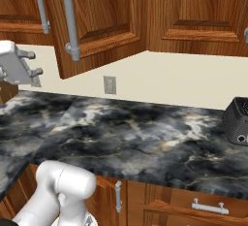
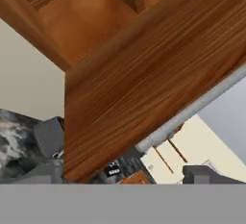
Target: Move the condiment bottle and shaker from the cabinet to the dining counter.
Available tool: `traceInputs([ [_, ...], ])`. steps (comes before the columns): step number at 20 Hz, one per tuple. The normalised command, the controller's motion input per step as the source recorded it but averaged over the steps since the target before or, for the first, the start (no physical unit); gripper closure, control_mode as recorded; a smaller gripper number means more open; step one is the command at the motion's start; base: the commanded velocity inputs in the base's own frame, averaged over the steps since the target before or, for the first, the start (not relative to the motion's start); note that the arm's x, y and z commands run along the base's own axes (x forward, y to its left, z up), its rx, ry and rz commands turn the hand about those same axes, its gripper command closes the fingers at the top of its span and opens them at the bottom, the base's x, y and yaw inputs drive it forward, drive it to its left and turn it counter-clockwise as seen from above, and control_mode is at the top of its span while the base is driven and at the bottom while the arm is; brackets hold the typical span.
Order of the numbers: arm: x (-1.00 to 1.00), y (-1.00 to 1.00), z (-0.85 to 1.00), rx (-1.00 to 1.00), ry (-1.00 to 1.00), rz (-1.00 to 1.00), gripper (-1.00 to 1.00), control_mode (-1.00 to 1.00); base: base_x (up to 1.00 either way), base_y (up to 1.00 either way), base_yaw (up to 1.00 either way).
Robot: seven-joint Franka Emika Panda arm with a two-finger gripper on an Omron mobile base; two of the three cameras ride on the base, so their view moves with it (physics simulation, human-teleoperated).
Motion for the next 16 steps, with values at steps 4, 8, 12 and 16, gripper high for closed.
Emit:
traceInputs([
  [4,0.71,-0.28,0.0,-0.09,0.03,-0.14,-1.0,-1.0,0.0,0.0,0.0],
  [8,0.66,-0.36,0.0,-0.05,0.08,-0.13,-1.0,-1.0,0.0,0.0,0.0],
  [12,0.11,-0.71,0.0,0.0,0.03,-0.17,-1.0,-1.0,0.0,0.0,0.0],
  [16,0.03,-0.46,0.0,0.0,0.0,0.0,-1.0,-1.0,0.0,0.0,0.0],
])
